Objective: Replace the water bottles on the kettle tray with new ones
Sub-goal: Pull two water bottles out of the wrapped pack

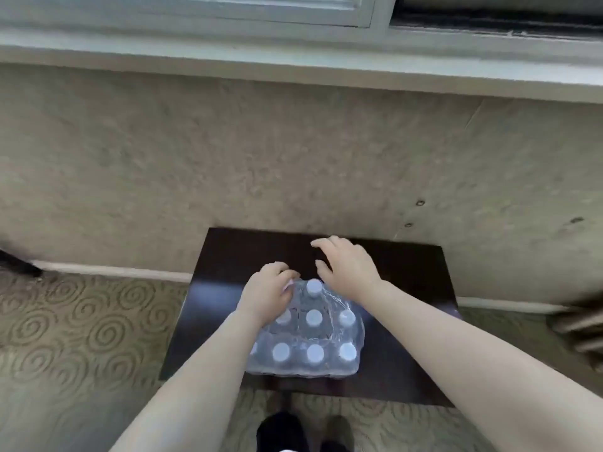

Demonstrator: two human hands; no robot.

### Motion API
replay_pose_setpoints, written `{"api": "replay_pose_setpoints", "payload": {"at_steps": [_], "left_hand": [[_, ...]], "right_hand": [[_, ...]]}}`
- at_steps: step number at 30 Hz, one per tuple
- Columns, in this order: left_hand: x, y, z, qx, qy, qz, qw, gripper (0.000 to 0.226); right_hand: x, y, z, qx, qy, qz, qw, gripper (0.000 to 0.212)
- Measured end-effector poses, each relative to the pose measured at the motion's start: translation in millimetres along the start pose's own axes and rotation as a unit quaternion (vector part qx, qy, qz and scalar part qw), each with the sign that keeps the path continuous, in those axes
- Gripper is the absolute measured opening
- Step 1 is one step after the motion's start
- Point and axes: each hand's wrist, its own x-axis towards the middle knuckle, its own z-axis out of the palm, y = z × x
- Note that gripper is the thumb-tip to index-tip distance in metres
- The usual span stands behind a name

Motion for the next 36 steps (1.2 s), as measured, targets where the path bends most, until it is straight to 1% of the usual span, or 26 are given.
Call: {"api": "replay_pose_setpoints", "payload": {"at_steps": [1,3,5,8,11,15,20,22,27,31,36], "left_hand": [[-5.3,-1.0,6.8,0.009,-0.023,0.003,1.000,0.040],[-16.5,-5.7,23.4,0.013,-0.032,0.023,0.999,0.046],[-27.6,-9.3,39.2,0.026,-0.038,0.034,0.998,0.050],[-37.3,-15.2,57.9,0.070,-0.036,0.031,0.996,0.054],[-42.1,-15.8,65.1,0.059,-0.016,0.027,0.998,0.053],[-43.2,-18.8,68.4,0.054,0.018,0.046,0.997,0.051],[-46.2,-18.0,69.2,0.020,0.055,0.039,0.998,0.048],[-45.9,-17.6,67.7,0.021,0.048,0.037,0.998,0.048],[-44.7,-21.9,64.8,0.009,0.025,0.038,0.999,0.051],[-43.4,-32.4,60.1,-0.020,0.015,0.054,0.998,0.051],[-39.6,-39.2,53.9,-0.017,-0.010,0.080,0.997,0.045]], "right_hand": [[-6.9,-3.8,7.3,-0.013,-0.020,-0.006,1.000,0.046],[-21.1,-5.0,30.4,-0.004,-0.030,-0.023,0.999,0.050],[-39.6,-7.4,55.3,0.016,-0.054,-0.021,0.998,0.054],[-61.5,-9.3,87.4,0.021,-0.081,-0.034,0.996,0.059],[-81.3,-15.8,110.8,-0.006,-0.098,-0.038,0.995,0.061],[-86.8,-20.1,113.9,-0.020,-0.073,-0.032,0.997,0.060],[-89.9,-20.2,116.5,-0.033,-0.038,-0.033,0.998,0.055],[-89.3,-18.5,117.8,-0.023,-0.037,-0.032,0.999,0.056],[-89.5,-15.8,119.1,0.004,-0.076,-0.036,0.996,0.059],[-87.7,-16.4,119.2,-0.010,-0.095,-0.021,0.995,0.061],[-88.2,-19.0,114.7,-0.017,-0.104,-0.012,0.994,0.060]]}}
